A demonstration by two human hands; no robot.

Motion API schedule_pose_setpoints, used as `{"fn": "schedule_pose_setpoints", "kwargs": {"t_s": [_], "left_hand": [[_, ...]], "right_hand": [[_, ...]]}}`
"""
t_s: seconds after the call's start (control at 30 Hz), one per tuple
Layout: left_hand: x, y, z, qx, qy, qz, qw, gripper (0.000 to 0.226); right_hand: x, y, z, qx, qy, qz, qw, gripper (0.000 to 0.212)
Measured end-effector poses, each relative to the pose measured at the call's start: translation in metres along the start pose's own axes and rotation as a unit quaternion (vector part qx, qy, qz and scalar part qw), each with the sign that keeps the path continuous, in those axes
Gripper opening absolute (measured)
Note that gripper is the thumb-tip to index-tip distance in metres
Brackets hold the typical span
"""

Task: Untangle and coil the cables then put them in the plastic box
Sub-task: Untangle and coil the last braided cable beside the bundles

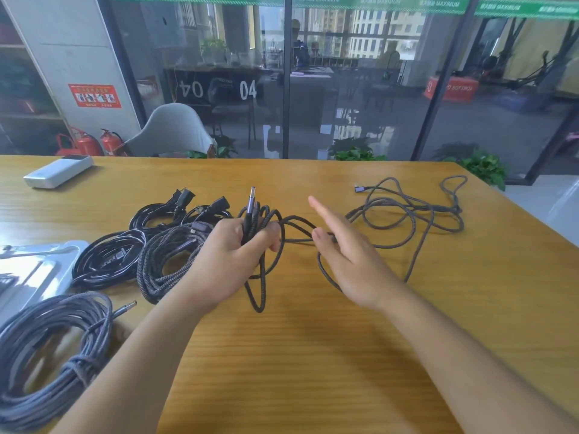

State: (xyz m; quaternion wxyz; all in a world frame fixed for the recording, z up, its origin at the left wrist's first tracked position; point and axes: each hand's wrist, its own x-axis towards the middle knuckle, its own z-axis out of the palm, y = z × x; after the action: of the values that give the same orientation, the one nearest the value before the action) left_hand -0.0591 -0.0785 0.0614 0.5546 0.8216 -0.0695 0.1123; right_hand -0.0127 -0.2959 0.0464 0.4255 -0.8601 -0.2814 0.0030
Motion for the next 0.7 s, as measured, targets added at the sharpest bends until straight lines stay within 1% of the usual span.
{"fn": "schedule_pose_setpoints", "kwargs": {"t_s": [0.07, 0.17, 0.2, 0.23, 0.3, 0.37, 0.43, 0.5, 0.57, 0.6, 0.63, 0.67, 0.7], "left_hand": [[0.000, 0.000, 0.000, -0.024, -0.023, 0.000, 0.999, 0.038], [-0.002, 0.001, -0.001, -0.069, -0.067, 0.004, 0.995, 0.041], [-0.003, 0.002, -0.001, -0.076, -0.076, 0.007, 0.994, 0.041], [-0.003, 0.002, -0.001, -0.078, -0.081, 0.009, 0.994, 0.042], [-0.003, 0.001, 0.000, -0.077, -0.083, 0.009, 0.993, 0.045], [-0.002, 0.000, -0.001, -0.095, -0.071, 0.004, 0.993, 0.046], [-0.001, 0.000, -0.005, -0.152, -0.047, -0.013, 0.987, 0.040], [0.000, 0.001, -0.011, -0.208, -0.023, -0.038, 0.977, 0.042], [0.000, 0.003, -0.013, -0.245, -0.017, -0.054, 0.968, 0.039], [-0.001, 0.004, -0.013, -0.257, -0.025, -0.055, 0.964, 0.039], [-0.001, 0.005, -0.010, -0.265, -0.035, -0.055, 0.962, 0.038], [-0.002, 0.006, -0.007, -0.268, -0.048, -0.053, 0.961, 0.039], [-0.002, 0.008, -0.003, -0.269, -0.064, -0.050, 0.960, 0.042]], "right_hand": [[0.001, -0.001, 0.007, 0.007, 0.006, -0.010, 1.000, 0.061], [0.004, -0.005, 0.014, -0.009, 0.047, -0.098, 0.994, 0.049], [0.004, -0.006, 0.012, 0.002, 0.062, -0.115, 0.991, 0.044], [0.004, -0.007, 0.009, 0.030, 0.068, -0.118, 0.990, 0.040], [0.003, -0.008, -0.002, 0.069, 0.052, -0.113, 0.990, 0.035], [0.000, -0.009, -0.015, 0.086, 0.015, -0.110, 0.990, 0.027], [-0.002, -0.007, -0.029, 0.100, -0.054, -0.074, 0.991, 0.023], [-0.004, -0.001, -0.040, 0.071, -0.190, -0.007, 0.979, 0.019], [-0.008, 0.002, -0.043, 0.007, -0.319, 0.049, 0.946, 0.003], [-0.009, 0.004, -0.041, -0.032, -0.342, 0.053, 0.938, 0.009], [-0.010, 0.002, -0.037, -0.057, -0.334, 0.043, 0.940, 0.016], [-0.009, -0.001, -0.032, -0.057, -0.305, 0.028, 0.950, 0.022], [-0.009, -0.005, -0.025, -0.019, -0.261, 0.016, 0.965, 0.027]]}}
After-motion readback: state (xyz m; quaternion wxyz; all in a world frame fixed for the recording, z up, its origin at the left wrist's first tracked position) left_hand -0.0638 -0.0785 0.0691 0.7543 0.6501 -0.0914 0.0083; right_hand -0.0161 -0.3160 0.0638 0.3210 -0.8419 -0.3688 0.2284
